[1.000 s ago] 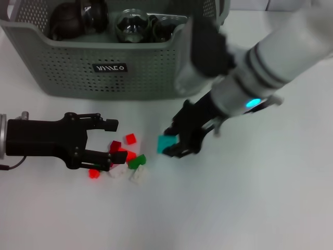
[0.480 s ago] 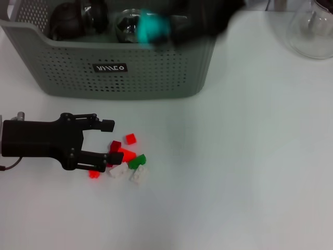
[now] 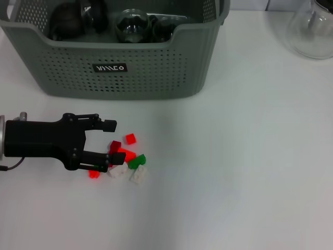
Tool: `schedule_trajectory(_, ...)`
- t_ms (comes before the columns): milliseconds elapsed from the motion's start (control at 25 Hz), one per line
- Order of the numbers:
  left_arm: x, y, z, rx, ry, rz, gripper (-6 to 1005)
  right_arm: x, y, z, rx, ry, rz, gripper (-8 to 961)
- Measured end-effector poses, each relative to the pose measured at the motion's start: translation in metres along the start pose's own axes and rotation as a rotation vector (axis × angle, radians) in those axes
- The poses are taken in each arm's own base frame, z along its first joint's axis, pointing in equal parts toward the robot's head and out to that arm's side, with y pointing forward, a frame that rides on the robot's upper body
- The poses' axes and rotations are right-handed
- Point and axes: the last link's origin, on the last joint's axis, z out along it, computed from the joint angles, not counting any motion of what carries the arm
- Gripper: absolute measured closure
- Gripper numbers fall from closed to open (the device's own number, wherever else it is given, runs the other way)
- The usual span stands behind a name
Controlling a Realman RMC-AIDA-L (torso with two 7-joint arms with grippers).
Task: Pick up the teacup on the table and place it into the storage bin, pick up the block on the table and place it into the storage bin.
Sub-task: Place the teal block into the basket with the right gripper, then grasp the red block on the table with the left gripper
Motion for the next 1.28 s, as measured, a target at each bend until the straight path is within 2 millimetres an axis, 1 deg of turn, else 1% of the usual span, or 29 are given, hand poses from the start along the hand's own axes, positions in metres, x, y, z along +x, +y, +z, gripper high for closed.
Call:
schedule_trajectory(200, 0.000, 0.000, 0.000, 0.000, 0.000, 0.000, 133, 0.019, -0.012, 0.035, 0.093, 0.116, -0.023, 485)
schedule_trajectory(320, 0.000, 0.000, 0.000, 0.000, 0.000, 0.000, 133, 0.027, -0.011, 0.048, 0.116, 0.152, -0.050, 481)
schedule_trajectory(400, 0.000, 0.000, 0.000, 0.001, 0.000, 0.000, 133, 0.030, -0.009, 0.054, 0.119, 0.161, -0.060, 478)
schedule_trajectory(680, 0.003, -0.001, 0.002, -0.003, 0.000, 0.008, 133, 0.036, -0.003, 0.062, 0.103, 0.196, -0.073, 469)
schedule_trajectory(1000, 0.004, -0.002, 0.002, -0.004, 0.000, 0.010, 133, 0.041, -0.004, 0.063, 0.102, 0.214, -0.075, 458)
schedule_trajectory(1200, 0.003, -0.001, 0.003, -0.006, 0.000, 0.009, 133, 0.038, -0.006, 0.062, 0.113, 0.202, -0.082, 344)
schedule_trajectory(1280, 0.003, -0.001, 0.003, -0.007, 0.000, 0.009, 133, 0.031, -0.007, 0.058, 0.122, 0.178, -0.092, 344)
